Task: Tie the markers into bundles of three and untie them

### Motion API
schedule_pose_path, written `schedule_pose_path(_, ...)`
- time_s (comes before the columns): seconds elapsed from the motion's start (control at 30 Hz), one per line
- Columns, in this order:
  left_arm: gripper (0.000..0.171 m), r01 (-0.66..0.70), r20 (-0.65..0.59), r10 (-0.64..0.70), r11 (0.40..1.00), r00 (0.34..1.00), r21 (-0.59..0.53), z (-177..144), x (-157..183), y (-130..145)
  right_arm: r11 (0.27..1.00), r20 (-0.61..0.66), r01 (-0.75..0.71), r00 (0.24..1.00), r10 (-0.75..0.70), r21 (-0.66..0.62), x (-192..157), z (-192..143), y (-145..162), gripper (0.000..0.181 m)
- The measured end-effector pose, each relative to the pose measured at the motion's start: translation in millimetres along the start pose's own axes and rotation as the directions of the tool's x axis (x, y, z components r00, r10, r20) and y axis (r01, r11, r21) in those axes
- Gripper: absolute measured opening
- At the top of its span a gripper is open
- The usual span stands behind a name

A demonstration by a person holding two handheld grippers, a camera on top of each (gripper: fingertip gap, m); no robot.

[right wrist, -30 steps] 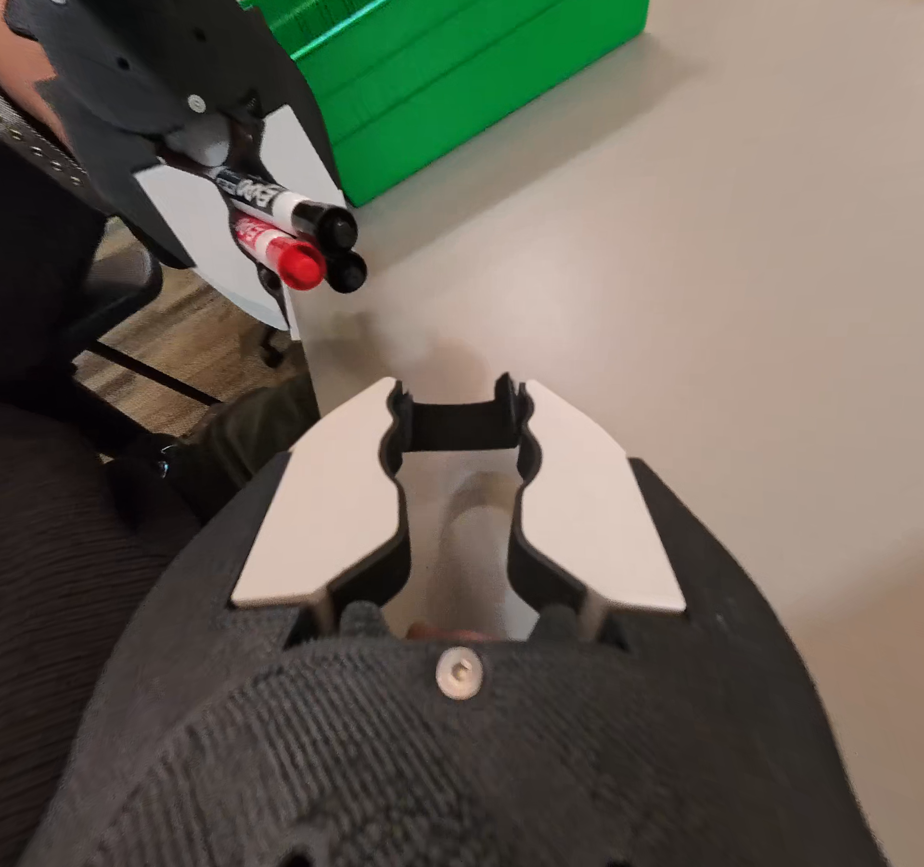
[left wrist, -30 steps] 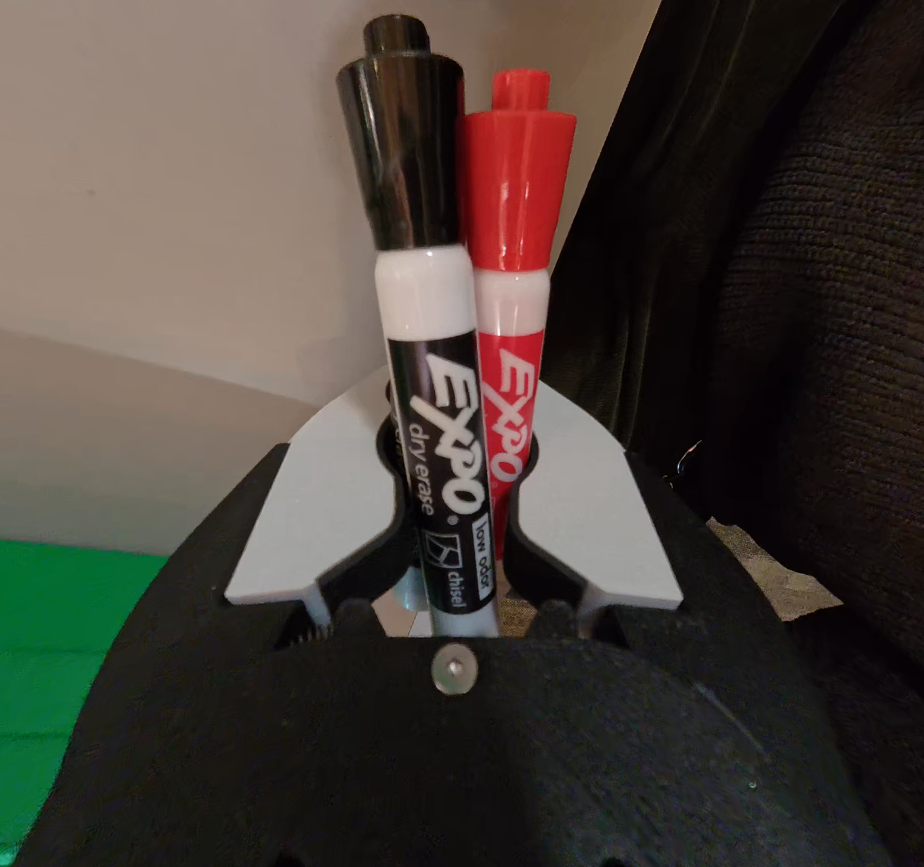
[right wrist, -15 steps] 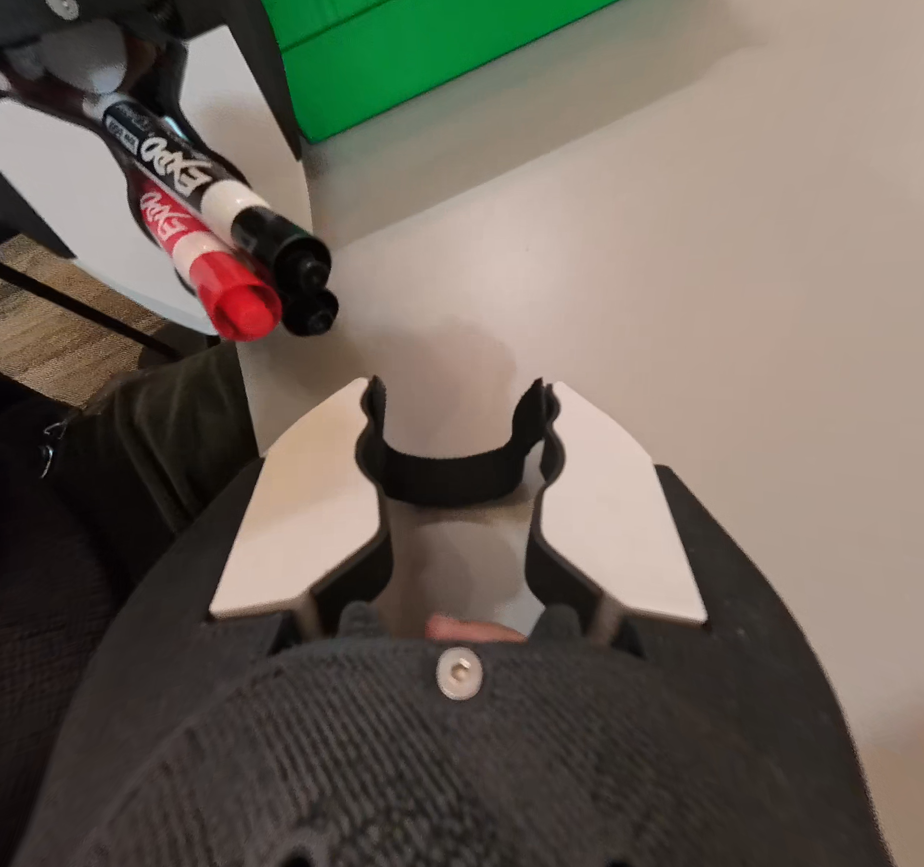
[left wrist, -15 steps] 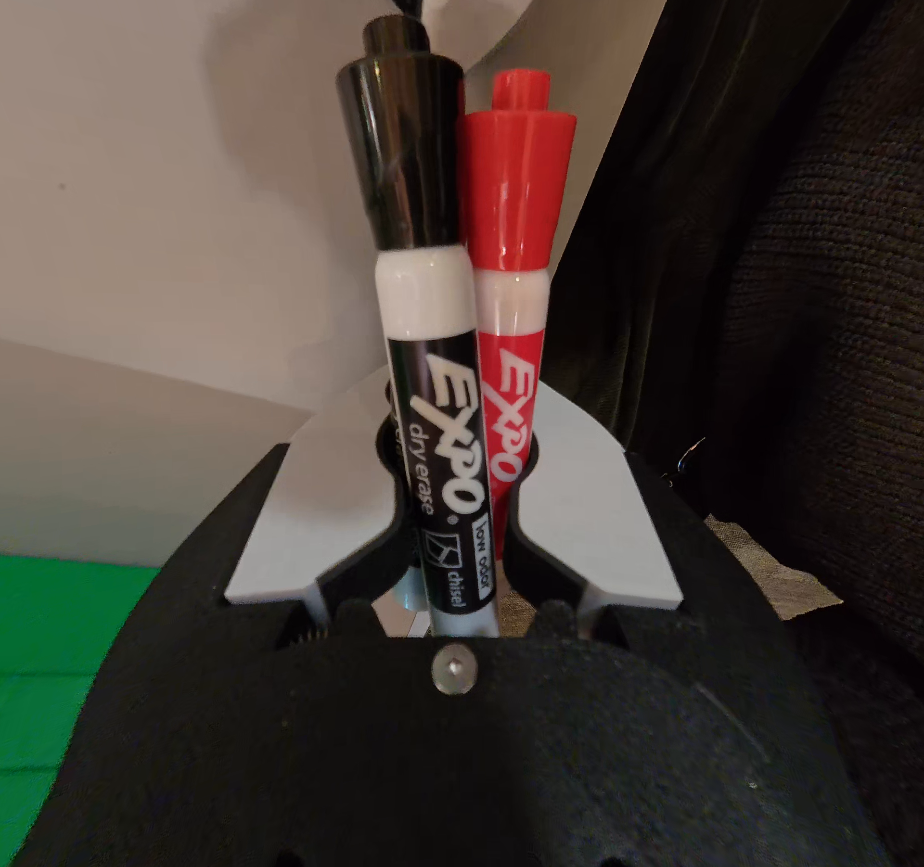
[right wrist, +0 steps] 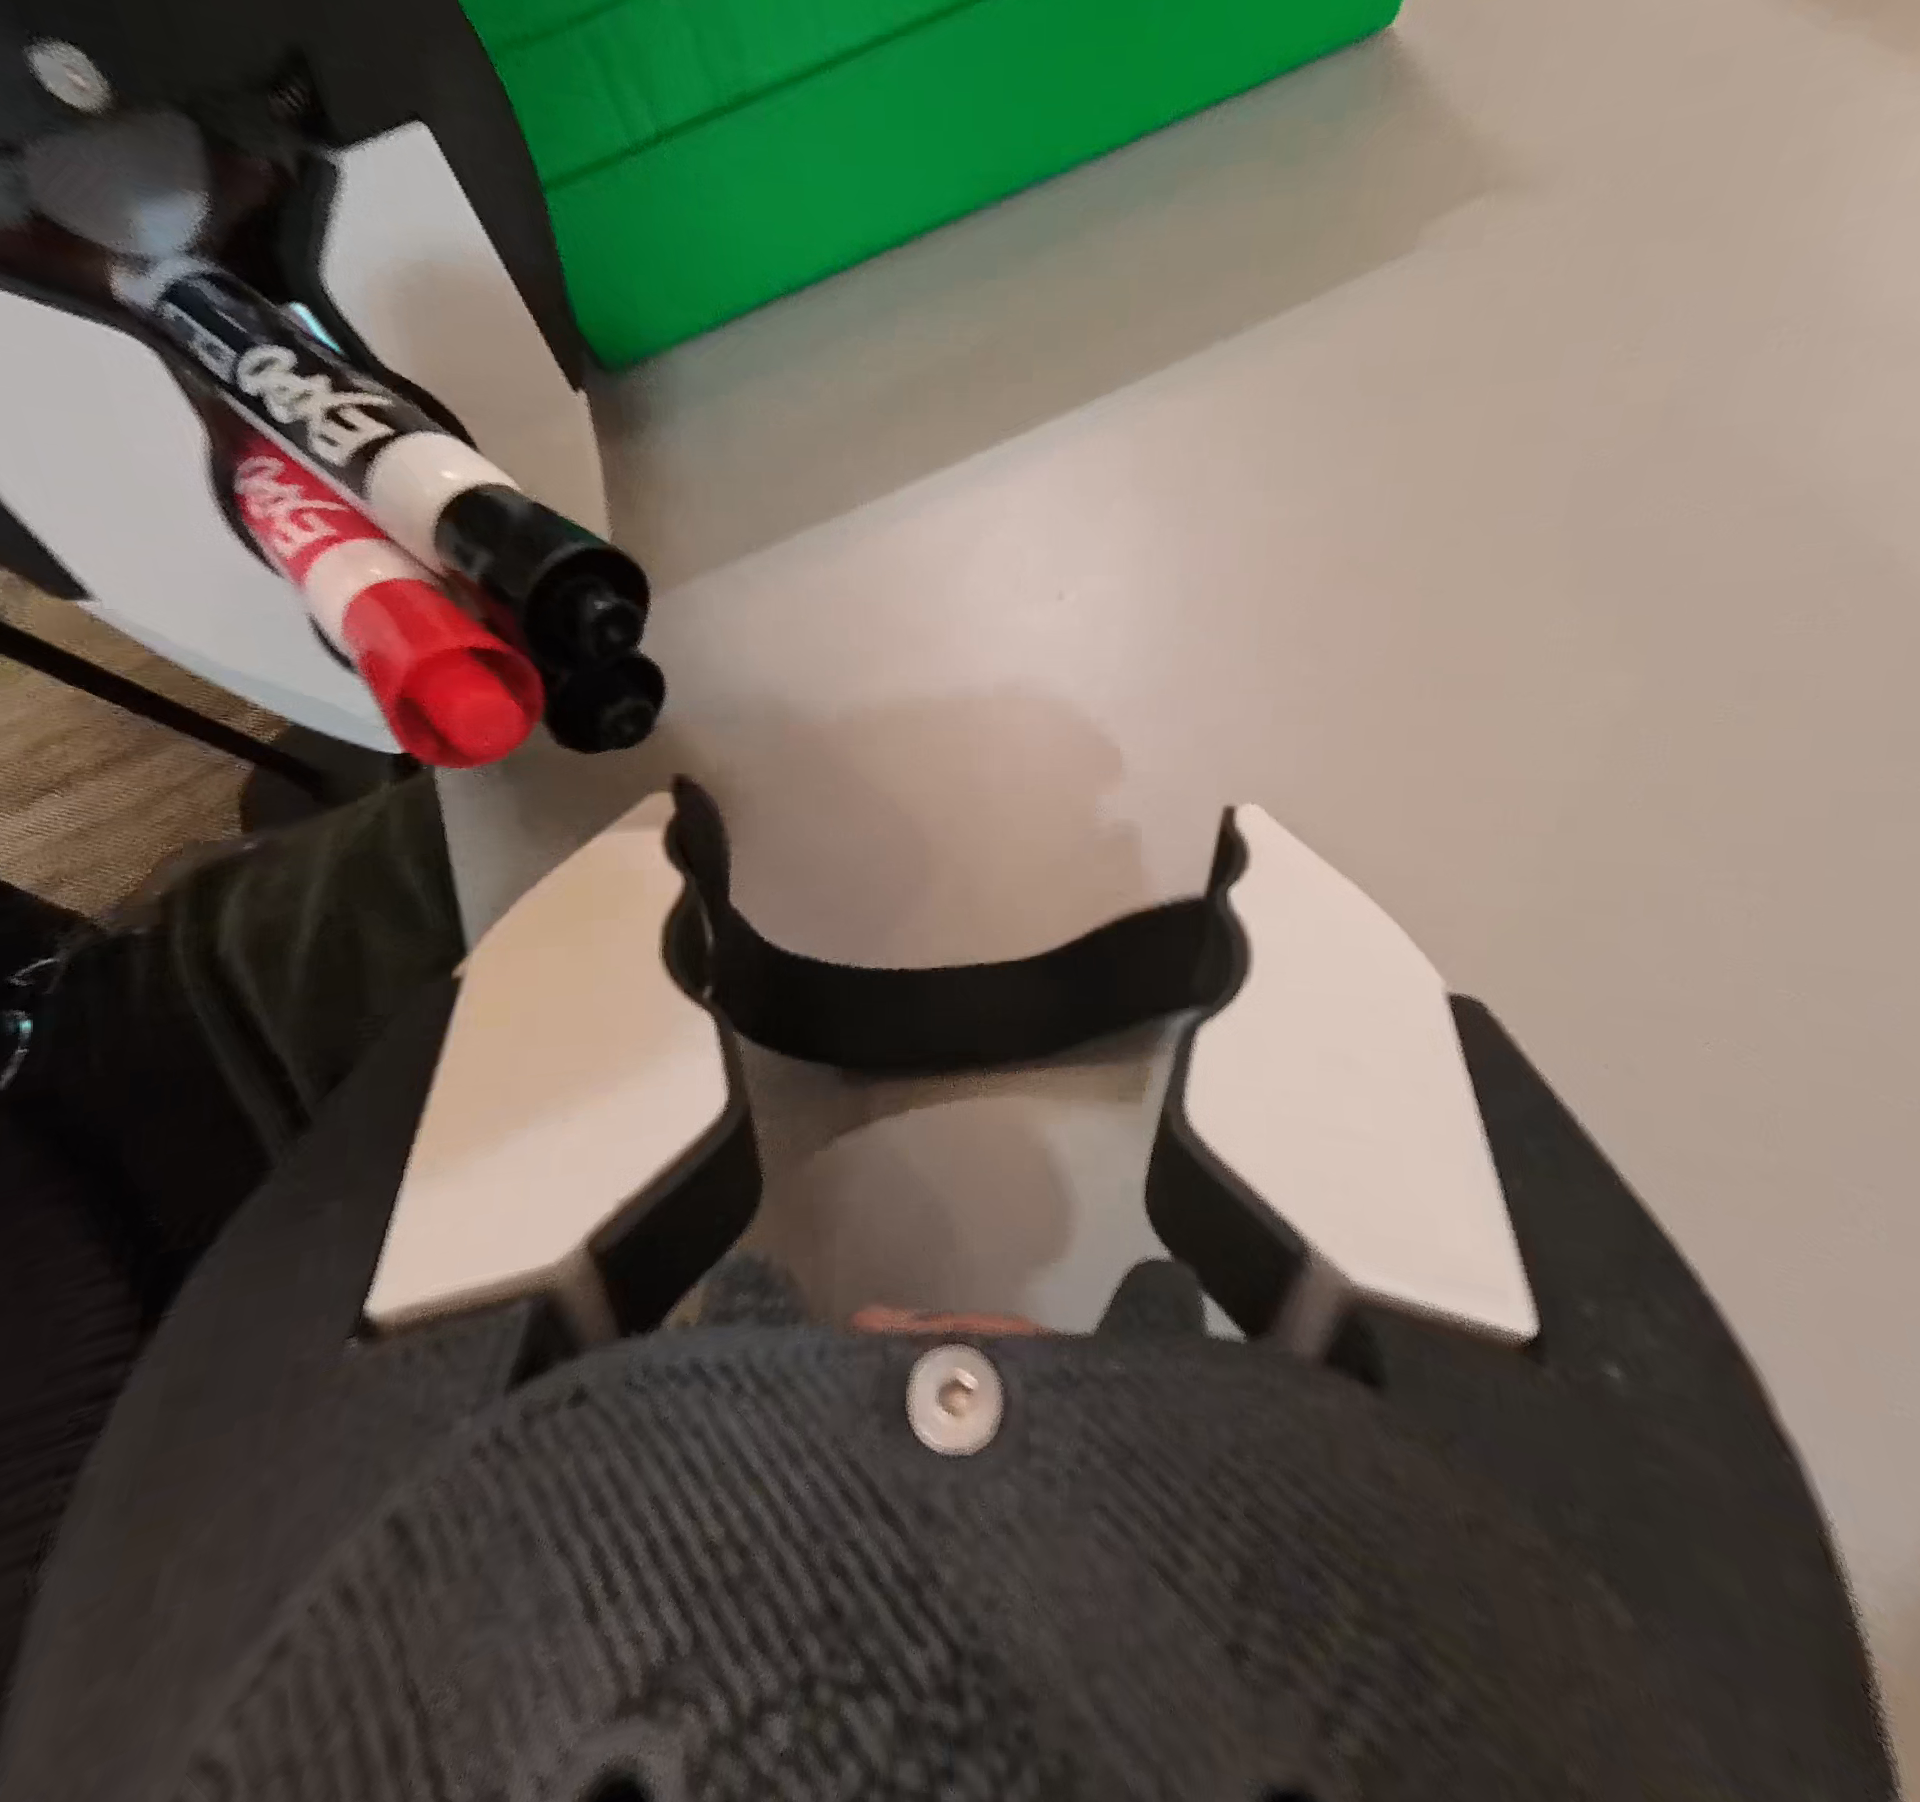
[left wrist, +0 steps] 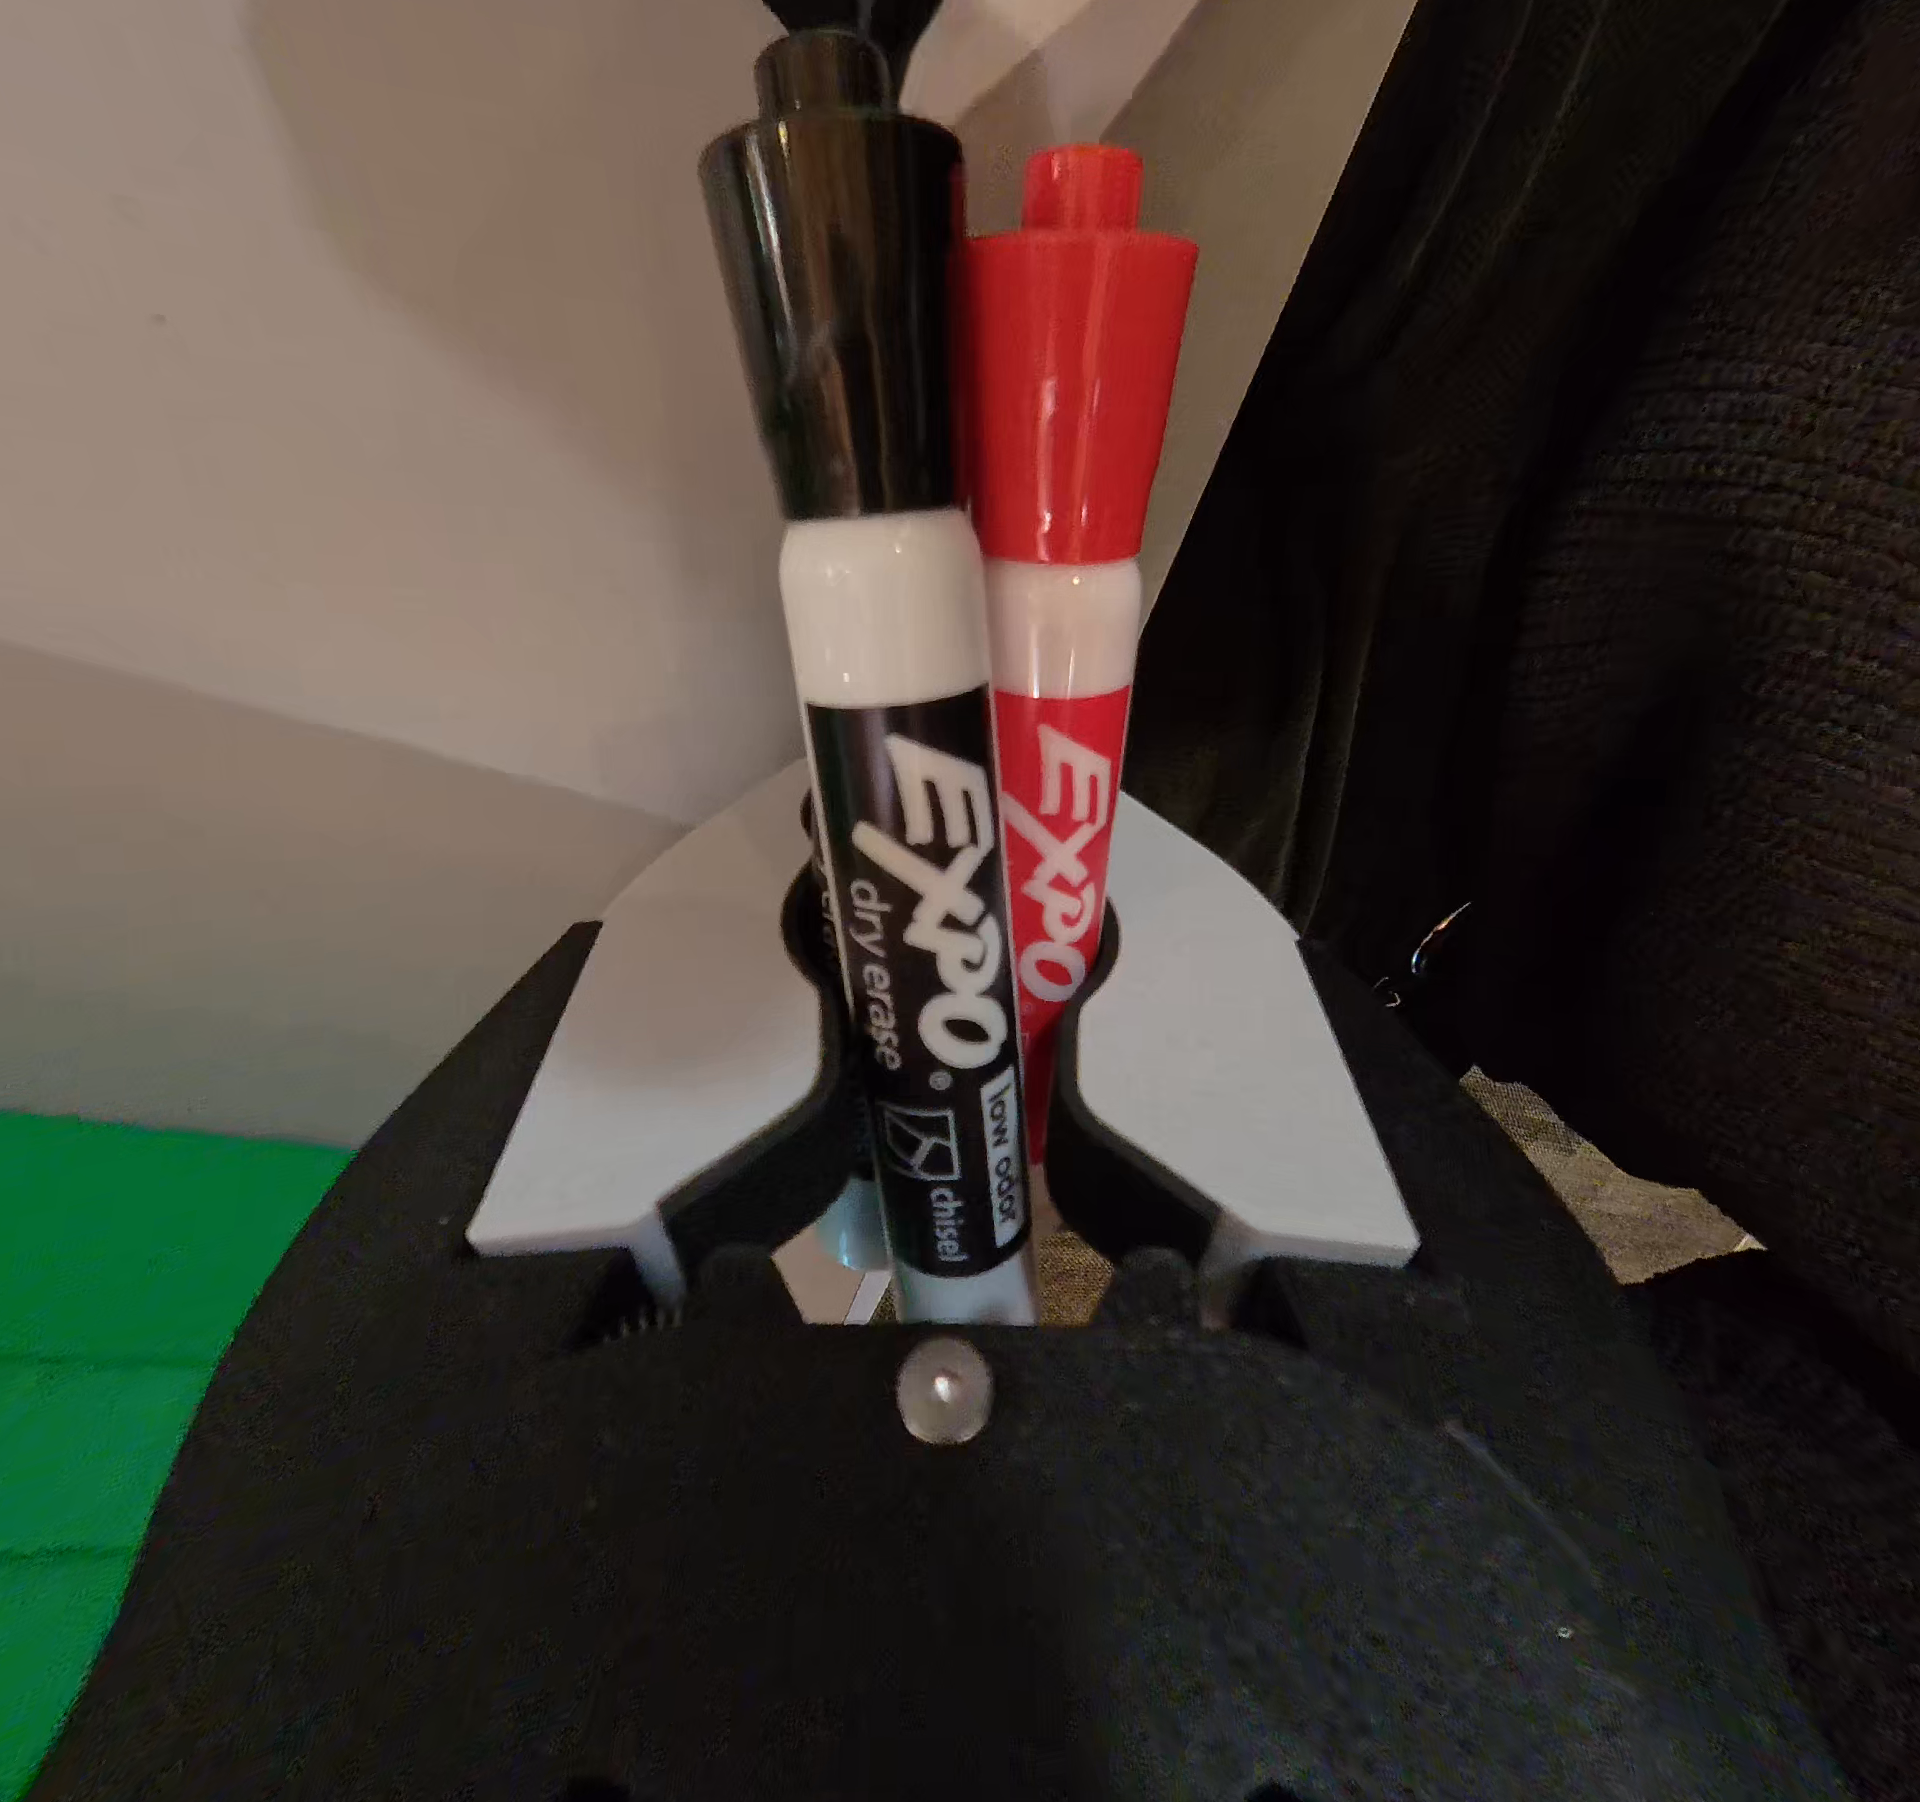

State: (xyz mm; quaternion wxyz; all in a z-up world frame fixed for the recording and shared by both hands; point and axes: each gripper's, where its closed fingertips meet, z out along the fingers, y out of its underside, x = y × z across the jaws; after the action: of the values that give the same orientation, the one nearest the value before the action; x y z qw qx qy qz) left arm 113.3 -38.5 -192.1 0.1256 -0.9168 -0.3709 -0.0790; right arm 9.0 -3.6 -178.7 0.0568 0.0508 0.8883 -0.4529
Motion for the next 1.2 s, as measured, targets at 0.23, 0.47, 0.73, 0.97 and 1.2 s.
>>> schedule_pose_path(0.23, 0.043, 0.009, 0.003, -0.009, 1.0, 1.0, 0.01, -3.1, -1.4, 1.1, 0.998, 0.011, -0.044, 0.999, 0.043, 0.044, 5.1, -2.9, -11.1, 0.095)
schedule_pose_path(0.47, 0.043, 0.011, 0.001, -0.011, 1.0, 1.0, 0.02, -5.4, -1.7, 2.0, 0.956, -0.109, -0.189, 0.97, 0.217, 0.223, 24.6, -66.9, -21.7, 0.104)
schedule_pose_path(0.73, 0.043, 0.038, 0.003, -0.038, 0.999, 0.999, 0.024, -8.2, -6.4, 8.3, 0.927, -0.193, -0.356, 0.907, 0.373, 0.116, -12.9, -69.6, 37.6, 0.103)
schedule_pose_path(0.97, 0.043, 0.039, 0.015, -0.039, 0.999, 0.999, 0.023, -11.0, -5.7, 8.2, 0.953, -0.197, -0.304, 0.933, 0.3, 0.007, -36.0, -38.1, 50.3, 0.095)
schedule_pose_path(1.2, 0.043, 0.028, 0.019, -0.028, 0.999, 0.999, 0.028, -13.1, -3.6, 6.0, 0.965, -0.282, -0.259, 0.923, 0.261, 0.045, 9.0, -31.6, 37.1, 0.063)
